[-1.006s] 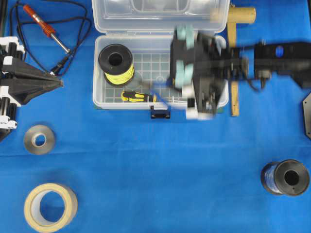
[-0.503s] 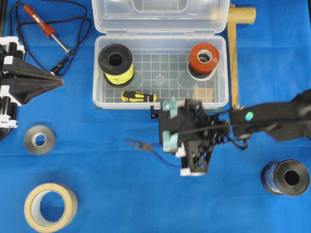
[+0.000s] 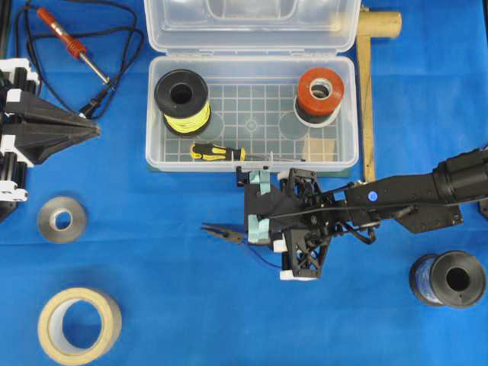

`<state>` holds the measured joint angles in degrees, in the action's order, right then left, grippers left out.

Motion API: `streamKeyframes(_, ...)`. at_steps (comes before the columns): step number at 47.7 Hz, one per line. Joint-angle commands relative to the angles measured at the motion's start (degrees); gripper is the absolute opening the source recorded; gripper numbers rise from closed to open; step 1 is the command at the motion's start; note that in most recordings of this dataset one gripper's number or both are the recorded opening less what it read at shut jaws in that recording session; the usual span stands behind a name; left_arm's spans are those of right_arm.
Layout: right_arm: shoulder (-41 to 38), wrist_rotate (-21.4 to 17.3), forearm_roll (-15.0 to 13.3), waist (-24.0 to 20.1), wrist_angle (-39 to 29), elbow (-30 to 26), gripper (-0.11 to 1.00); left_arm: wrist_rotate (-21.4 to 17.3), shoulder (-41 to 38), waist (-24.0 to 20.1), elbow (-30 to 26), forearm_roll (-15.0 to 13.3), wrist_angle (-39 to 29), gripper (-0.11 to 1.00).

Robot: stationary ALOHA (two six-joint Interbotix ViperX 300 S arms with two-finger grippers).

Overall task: Pick the nipper from the toolbox among several items.
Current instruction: 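Lower the pliers onto the table and open the right gripper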

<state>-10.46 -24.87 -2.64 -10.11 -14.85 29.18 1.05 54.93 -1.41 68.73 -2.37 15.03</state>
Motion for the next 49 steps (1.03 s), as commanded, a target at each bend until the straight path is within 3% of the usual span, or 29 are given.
streamKeyframes(1,0.9,-0.1,0.1,0.2,0.3,-0.4,0.22,0.1,-0.1,-0.1,-0.5,-0.1,0.2,0.0)
streamKeyframes(9,3.2,-0.1,-0.5,0.4,-2.9,-0.8,0.72,0.1,-0.1,-0.1,-0.5,-0.1,-0.1,0.0)
streamKeyframes(12,6.2,-0.1,-1.2,0.6,-4.6,-0.8,0.83,0.1,-0.1,-0.1,-0.6,-0.1,-0.2,0.0)
streamKeyframes(18,12.4,-0.1,-3.9,1.1,-6.8,-0.4,0.76,0.2,-0.1,-0.1,-0.5,-0.2,-0.4,0.0)
streamKeyframes(30,25.5,-0.3,-11.2,3.1,-12.0,2.7,0.77,1.1,-0.1,-0.1,-0.5,-0.2,-0.9,0.0)
streamKeyframes(49,46.0,-0.2,-12.7,6.4,-9.5,14.4,0.77,1.1,0.0,-0.1,-0.4,-0.2,-1.1,0.0)
